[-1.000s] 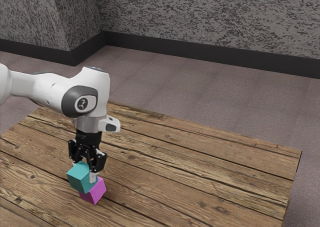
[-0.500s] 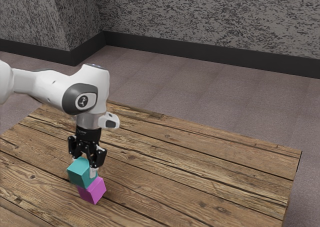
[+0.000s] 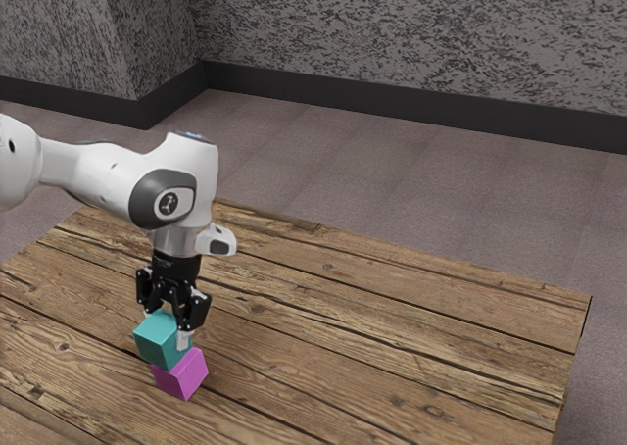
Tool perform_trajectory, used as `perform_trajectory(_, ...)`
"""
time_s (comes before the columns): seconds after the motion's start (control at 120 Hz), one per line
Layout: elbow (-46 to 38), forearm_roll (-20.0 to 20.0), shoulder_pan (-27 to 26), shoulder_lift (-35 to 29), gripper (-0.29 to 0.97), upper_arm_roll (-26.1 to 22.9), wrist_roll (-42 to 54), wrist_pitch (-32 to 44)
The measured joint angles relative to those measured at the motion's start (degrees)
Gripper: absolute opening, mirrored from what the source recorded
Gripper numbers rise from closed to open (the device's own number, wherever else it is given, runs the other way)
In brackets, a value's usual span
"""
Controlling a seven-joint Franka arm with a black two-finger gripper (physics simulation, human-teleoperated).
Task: Pick up the blue block with one arm, and put the blue block on the pink block with one arm
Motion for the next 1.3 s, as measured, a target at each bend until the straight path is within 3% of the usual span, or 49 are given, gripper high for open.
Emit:
perform_trajectory(0.85,-1.5,-0.5,-0.8,-1.1,0.39,-0.9,-2.6,0.6)
perform_trajectory(1.233,-1.4,-0.9,-0.2,-1.0,0.62,-0.9,-3.2,0.5)
perform_trajectory(1.3,3.8,-0.6,-0.3,-1.6,0.63,-0.8,-3.1,-0.1)
